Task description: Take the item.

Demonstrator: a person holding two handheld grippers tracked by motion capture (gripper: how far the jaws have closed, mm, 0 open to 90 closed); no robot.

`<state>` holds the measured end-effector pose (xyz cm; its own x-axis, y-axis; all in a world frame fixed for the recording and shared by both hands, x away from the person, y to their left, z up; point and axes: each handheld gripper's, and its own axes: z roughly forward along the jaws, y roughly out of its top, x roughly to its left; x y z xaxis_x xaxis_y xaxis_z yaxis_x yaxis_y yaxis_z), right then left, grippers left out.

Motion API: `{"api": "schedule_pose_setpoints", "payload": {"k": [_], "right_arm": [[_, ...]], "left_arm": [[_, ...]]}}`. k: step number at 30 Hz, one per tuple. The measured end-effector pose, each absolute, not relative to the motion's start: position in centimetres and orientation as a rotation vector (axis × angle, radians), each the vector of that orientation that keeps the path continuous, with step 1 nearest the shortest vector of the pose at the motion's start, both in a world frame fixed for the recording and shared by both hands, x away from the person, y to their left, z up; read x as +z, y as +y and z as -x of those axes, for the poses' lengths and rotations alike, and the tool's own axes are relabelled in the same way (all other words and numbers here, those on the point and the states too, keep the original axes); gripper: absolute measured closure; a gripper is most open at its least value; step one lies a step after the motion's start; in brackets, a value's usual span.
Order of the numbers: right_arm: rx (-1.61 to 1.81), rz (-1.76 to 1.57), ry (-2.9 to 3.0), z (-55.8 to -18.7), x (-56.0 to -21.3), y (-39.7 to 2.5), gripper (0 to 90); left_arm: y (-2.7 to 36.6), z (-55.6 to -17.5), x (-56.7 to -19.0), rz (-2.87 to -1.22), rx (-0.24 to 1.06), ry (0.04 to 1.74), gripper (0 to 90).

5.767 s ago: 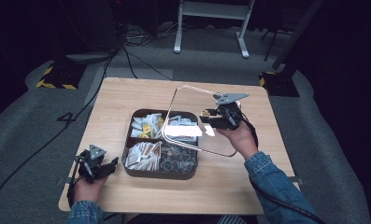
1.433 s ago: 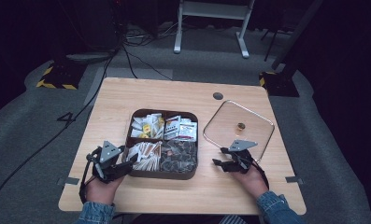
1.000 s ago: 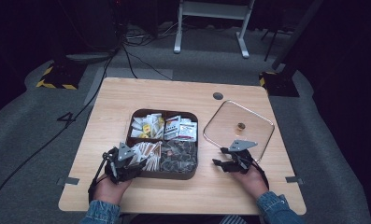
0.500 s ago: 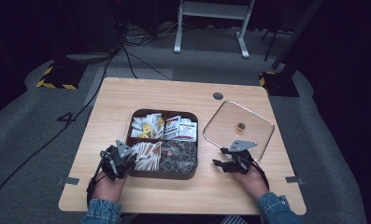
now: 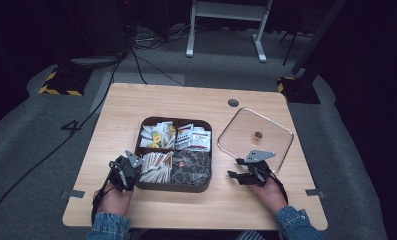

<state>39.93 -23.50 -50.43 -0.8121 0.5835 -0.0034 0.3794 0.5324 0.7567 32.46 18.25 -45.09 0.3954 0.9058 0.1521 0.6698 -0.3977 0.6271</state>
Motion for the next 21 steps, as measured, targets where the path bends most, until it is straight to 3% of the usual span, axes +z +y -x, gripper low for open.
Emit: {"api": "schedule_pose_setpoints", "payload": {"k": [15, 21], "right_arm": [[1.151, -0.81, 2.517, -39.9, -50.4, -23.5, 35.6], [1.151, -0.81, 2.518, -39.9, -50.4, -23.5, 35.6]], "left_arm": [[20.0, -30.4, -41.7, -1.872, 0.519, 1.196, 86.5], [19.7, -29.5, -40.3, -1.85, 0.492, 1.104, 86.5]]}}
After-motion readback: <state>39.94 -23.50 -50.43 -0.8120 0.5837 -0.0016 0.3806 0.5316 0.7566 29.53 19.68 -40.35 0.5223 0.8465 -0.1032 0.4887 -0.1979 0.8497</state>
